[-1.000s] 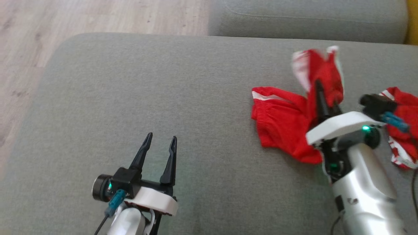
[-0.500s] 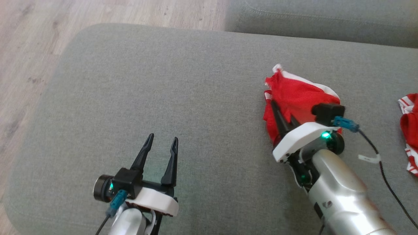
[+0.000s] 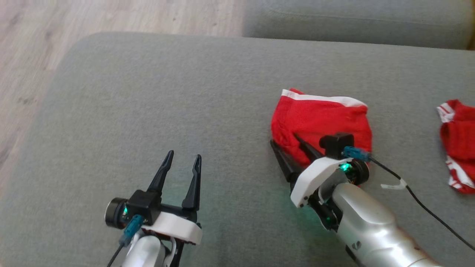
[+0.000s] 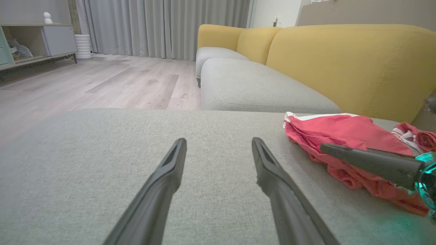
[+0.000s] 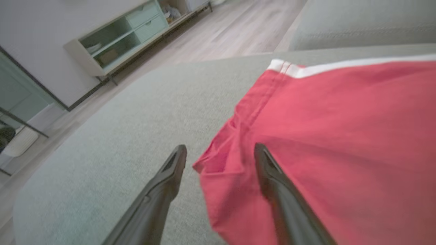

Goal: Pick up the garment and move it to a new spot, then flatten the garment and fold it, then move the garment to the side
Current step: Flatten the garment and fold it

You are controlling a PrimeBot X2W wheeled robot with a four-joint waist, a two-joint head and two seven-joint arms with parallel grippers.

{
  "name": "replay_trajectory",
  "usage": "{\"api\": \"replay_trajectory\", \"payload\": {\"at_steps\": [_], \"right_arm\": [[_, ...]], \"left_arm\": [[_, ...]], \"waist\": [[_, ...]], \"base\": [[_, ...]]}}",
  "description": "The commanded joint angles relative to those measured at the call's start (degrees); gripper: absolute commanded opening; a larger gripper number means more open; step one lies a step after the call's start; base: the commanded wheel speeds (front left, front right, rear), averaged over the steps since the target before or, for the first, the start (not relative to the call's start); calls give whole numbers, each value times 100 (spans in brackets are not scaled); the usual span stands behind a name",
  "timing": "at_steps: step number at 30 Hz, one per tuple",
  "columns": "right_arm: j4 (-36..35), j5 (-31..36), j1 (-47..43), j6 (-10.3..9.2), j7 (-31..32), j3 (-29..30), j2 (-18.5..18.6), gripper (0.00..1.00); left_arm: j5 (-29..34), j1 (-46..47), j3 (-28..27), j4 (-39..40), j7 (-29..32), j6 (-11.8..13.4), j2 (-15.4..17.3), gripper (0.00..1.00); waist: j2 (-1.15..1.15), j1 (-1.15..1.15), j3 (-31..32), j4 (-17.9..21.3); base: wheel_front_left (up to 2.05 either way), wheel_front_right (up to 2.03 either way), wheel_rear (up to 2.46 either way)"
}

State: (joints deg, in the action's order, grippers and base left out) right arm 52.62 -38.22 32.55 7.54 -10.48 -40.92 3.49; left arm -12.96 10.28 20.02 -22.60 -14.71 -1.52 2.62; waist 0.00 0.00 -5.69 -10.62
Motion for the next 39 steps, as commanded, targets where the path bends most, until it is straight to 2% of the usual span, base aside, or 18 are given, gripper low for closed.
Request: {"api": "replay_trajectory", "payload": {"at_steps": [1,4,7,13,16,20,25,29,38,39], "right_arm": [[-211,-107,148,-5,-201,-27,-61,100],[-328,-97,205,-5,-379,182,-61,100],[-520,97,203,-5,-442,665,4,100],[-1681,1184,-439,-5,-450,2406,381,100],[-2224,1708,-1013,-5,-451,3198,316,100],[-2841,2364,-1751,-5,-451,3885,175,100],[-3322,2750,-2390,-5,-451,4189,4,100],[-3599,2723,-2783,-5,-452,4307,-54,100],[-3648,2516,-2747,-5,-450,4172,-60,100],[-3640,2554,-2686,-5,-434,4164,-60,48]], "left_arm": [[41,229,-228,219,-29,30,45,100],[34,212,-309,309,-29,59,51,100],[23,182,-398,429,-29,94,50,100],[-3,103,-555,745,-29,138,41,100],[-3,26,-617,834,-29,164,36,100],[-3,-138,-712,896,-29,197,32,100],[-97,-329,-823,831,-29,304,28,100],[-113,-442,-859,845,-29,346,27,100],[-1,-322,-802,901,-29,293,27,100],[5,-273,-785,908,-29,280,26,100]], "waist": [[0,0,129,157],[0,0,254,355],[0,0,370,560],[0,0,493,927],[0,0,527,1085],[0,0,537,1279],[0,0,512,1389],[0,0,492,1427],[0,0,322,1308],[0,0,264,1266]], "base": [[0,0,0],[0,0,0],[0,0,0],[0,0,0],[0,0,0],[0,0,0],[0,0,0],[0,0,0],[0,0,0],[0,0,0]]}}
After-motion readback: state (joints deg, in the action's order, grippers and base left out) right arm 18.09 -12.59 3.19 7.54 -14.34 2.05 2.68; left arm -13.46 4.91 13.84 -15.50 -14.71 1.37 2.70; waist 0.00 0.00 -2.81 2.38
